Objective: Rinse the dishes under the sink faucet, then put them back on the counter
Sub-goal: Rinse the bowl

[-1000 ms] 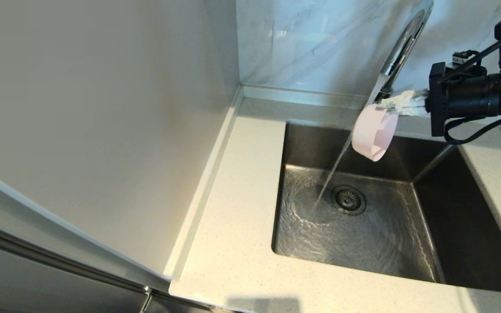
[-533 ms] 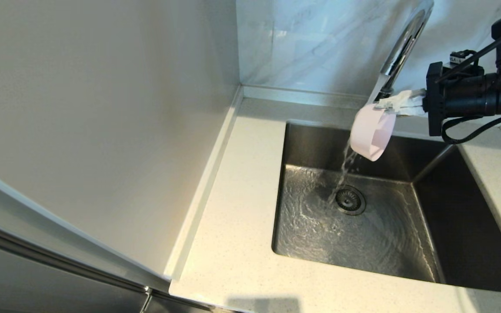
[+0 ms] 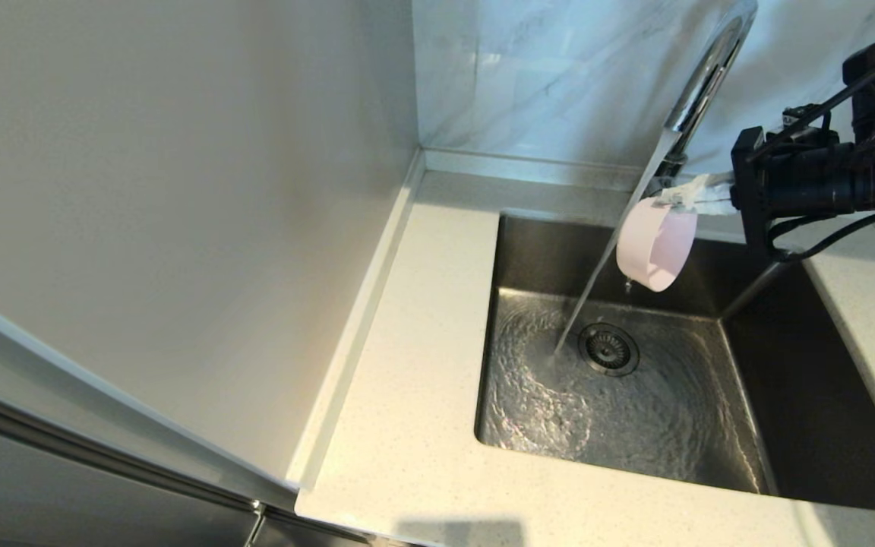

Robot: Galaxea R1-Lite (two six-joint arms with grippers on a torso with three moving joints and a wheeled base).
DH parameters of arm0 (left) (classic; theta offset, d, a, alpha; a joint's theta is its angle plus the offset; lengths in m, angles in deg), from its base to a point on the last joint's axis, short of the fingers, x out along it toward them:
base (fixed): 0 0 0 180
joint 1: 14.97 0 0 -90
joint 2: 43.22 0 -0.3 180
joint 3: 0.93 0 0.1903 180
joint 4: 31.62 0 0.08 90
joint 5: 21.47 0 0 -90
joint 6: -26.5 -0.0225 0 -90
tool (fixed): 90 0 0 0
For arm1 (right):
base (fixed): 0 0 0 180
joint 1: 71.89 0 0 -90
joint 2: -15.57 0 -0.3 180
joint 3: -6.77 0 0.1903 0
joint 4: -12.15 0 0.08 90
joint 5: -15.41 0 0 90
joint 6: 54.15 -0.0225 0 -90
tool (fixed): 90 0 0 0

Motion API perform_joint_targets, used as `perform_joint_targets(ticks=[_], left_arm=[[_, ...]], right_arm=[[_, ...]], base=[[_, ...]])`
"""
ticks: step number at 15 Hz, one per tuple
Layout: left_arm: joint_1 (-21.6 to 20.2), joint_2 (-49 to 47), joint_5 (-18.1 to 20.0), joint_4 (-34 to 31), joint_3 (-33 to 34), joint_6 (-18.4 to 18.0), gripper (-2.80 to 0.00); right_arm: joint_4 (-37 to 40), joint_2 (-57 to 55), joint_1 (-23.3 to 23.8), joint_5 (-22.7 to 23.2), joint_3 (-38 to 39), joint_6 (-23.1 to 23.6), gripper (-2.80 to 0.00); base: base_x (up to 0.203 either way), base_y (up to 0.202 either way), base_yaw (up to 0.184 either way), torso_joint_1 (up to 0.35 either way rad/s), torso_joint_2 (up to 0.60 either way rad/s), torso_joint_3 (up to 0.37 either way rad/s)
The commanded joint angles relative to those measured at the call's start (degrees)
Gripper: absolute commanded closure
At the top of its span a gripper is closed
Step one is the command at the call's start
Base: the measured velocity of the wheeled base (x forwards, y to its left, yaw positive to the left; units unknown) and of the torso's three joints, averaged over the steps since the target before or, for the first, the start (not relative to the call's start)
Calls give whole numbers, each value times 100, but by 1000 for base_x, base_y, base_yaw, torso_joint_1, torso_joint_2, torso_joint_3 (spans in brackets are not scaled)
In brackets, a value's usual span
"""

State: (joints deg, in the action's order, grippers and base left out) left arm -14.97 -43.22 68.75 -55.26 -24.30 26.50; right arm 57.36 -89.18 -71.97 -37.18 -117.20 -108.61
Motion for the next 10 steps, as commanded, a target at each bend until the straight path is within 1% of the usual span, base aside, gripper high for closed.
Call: perform_joint_targets(ticks=[1,3,5,7,9,10], left_arm=[[0,0,-4,0,0,0,0],[0,0,-4,0,0,0,0],[0,0,-4,0,0,0,0],[0,0,-4,0,0,0,0],[0,0,1,0,0,0,0],[0,0,3,0,0,0,0]], right_arm=[[13,-91,5,-72,-11,-29,0],[13,-136,2,-263,-15,-29,0],[19,-164,7,-318,-45,-29,0],[188,-186,7,-443,-107,-3,0],[540,-3,40,-496,-61,342,0],[707,220,142,-591,8,520,0]], base=[[0,0,0,0,0,0],[0,0,0,0,0,0],[0,0,0,0,0,0],[0,0,0,0,0,0],[0,0,0,0,0,0],[0,0,0,0,0,0]])
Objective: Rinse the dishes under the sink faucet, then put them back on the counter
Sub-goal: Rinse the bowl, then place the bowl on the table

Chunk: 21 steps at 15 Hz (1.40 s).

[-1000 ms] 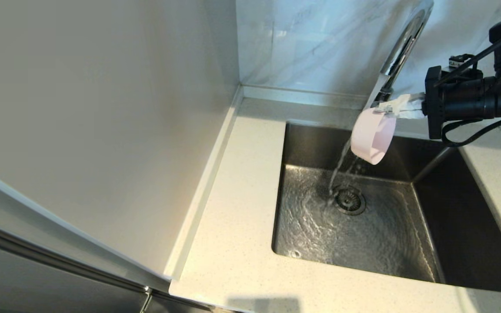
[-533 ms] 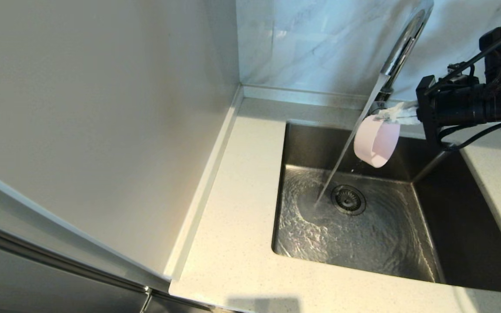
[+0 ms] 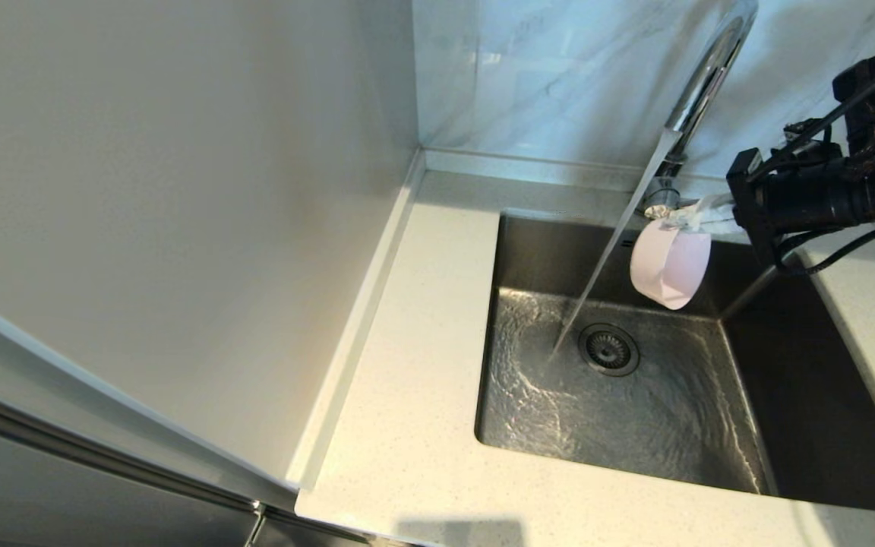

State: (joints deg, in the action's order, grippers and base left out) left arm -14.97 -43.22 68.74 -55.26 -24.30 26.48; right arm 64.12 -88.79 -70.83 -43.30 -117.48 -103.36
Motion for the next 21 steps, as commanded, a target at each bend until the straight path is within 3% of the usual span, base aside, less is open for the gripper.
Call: perform_joint_targets(ticks=[1,3,4,5,7,10,13,14,17,19,21], left_arm=[[0,0,-3,0,0,2,0],[0,0,-3,0,0,2,0],[0,0,6,0,0,2,0],[0,0,-3,0,0,2,0],[0,0,-2,0,0,2,0],[0,0,-3,0,0,2,0],[0,0,-3,0,0,2,0],[0,0,-3,0,0,2,0],[0,0,2,0,0,2,0],[0,0,-3,0,0,2,0],[0,0,-1,0,0,2,0]], right_arm=[[105,439,236,-9,59,72,0],[188,735,950,127,-215,29,0],[222,837,1422,435,-357,-174,0],[230,929,1966,1040,-399,-459,0],[173,1100,2788,3058,-12,-1055,0],[-41,1297,3002,4191,1772,-1396,0],[-198,1397,3066,4473,2017,-1469,0],[-282,1407,3003,4361,1655,-1448,0],[-204,1395,2610,2971,592,-818,0],[1020,1286,2109,1169,5,331,0],[2251,1169,1412,-1218,-301,1510,0]], base=[[0,0,0,0,0,0],[0,0,0,0,0,0],[0,0,0,0,0,0],[0,0,0,0,0,0],[0,0,0,0,0,0],[0,0,0,0,0,0],[0,0,0,0,0,0],[0,0,0,0,0,0],[0,0,0,0,0,0],[0,0,0,0,0,0],[0,0,0,0,0,0]])
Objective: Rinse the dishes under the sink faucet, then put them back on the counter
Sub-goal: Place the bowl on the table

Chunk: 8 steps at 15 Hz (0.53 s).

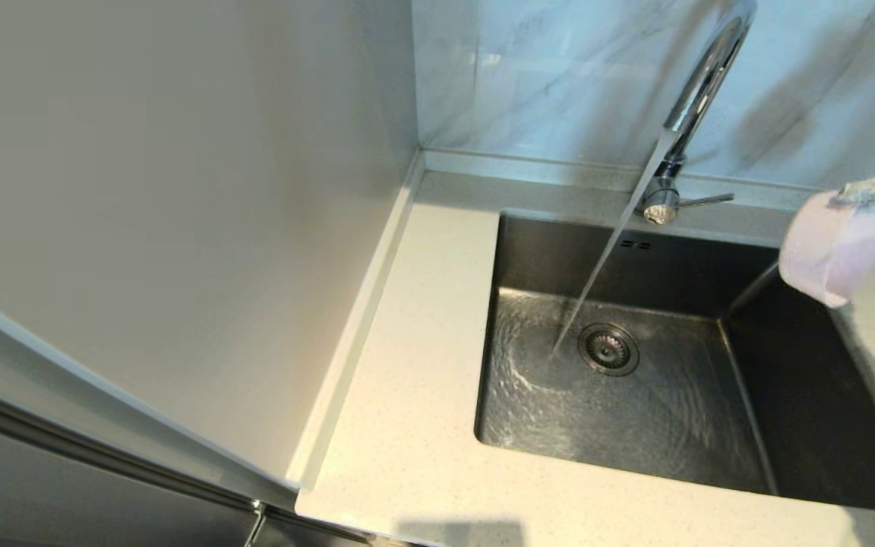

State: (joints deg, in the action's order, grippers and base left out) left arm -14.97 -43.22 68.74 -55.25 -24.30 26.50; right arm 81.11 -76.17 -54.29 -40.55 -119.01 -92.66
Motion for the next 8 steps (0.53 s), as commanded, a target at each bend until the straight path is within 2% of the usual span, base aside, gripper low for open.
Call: perform_joint_targets(ticks=[1,2,3,4,5,6,8], left_arm=[[0,0,3,0,0,0,0],[0,0,-3,0,0,0,0],[0,0,-3,0,0,0,0],[0,0,-3,0,0,0,0],[0,0,-3,0,0,0,0],[0,0,-3,0,0,0,0],[0,0,-3,0,0,0,0]], right_arm=[[974,-156,-538,-2402,-245,1143,0],[1223,-230,-660,-2825,-278,1900,0],[1391,-335,-702,-3000,-220,2549,0],[1458,-474,-689,-3380,12,2981,0],[1468,-576,-638,-3656,257,3337,0],[1431,-656,-553,-3736,458,3554,0],[1016,-762,-398,-3782,946,3741,0]], base=[[0,0,0,0,0,0],[0,0,0,0,0,0],[0,0,0,0,0,0],[0,0,0,0,0,0],[0,0,0,0,0,0],[0,0,0,0,0,0],[0,0,0,0,0,0]])
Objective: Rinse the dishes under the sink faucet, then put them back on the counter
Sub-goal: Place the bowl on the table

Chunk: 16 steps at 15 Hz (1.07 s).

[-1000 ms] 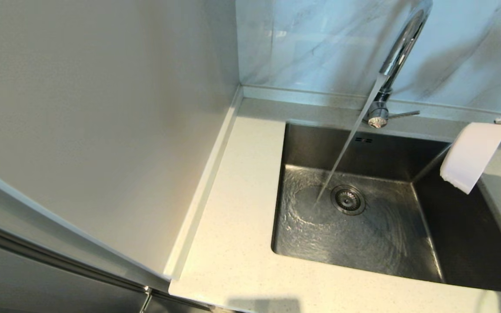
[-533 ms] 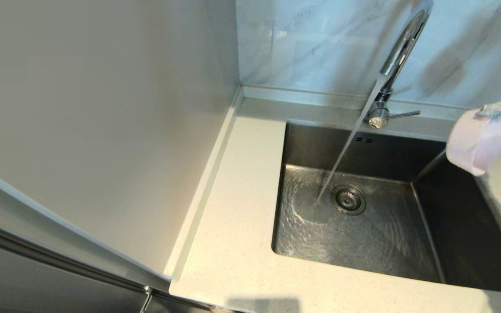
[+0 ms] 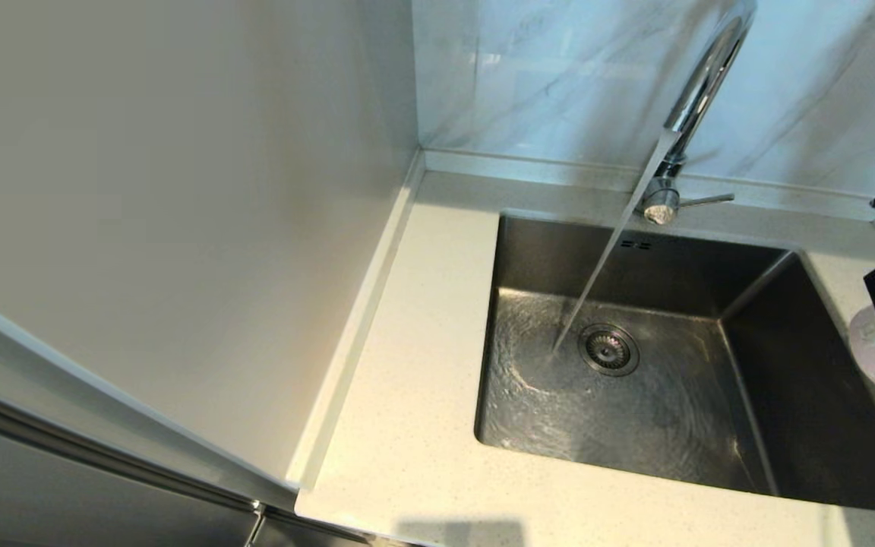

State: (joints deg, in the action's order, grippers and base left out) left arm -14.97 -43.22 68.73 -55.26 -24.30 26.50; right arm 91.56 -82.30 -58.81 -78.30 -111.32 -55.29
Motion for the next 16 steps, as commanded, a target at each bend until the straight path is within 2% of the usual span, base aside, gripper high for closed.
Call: perform_joint_targets(ticks=[1,3,4,8,10,16], left_arm=[[0,0,6,0,0,0,0],[0,0,-2,0,0,0,0],[0,0,-2,0,0,0,0],[0,0,-1,0,0,0,0],[0,0,-2,0,0,0,0],[0,0,-2,0,0,0,0]], right_arm=[[-367,-176,114,-34,451,94,0],[-964,-251,252,-254,813,314,0],[-1021,-310,315,-358,822,366,0],[-1260,-471,435,-792,780,348,0],[-1709,-579,485,-1005,777,358,0],[-1807,-712,685,-1498,608,404,0]], base=[[0,0,0,0,0,0],[0,0,0,0,0,0],[0,0,0,0,0,0],[0,0,0,0,0,0],[0,0,0,0,0,0],[0,0,0,0,0,0]])
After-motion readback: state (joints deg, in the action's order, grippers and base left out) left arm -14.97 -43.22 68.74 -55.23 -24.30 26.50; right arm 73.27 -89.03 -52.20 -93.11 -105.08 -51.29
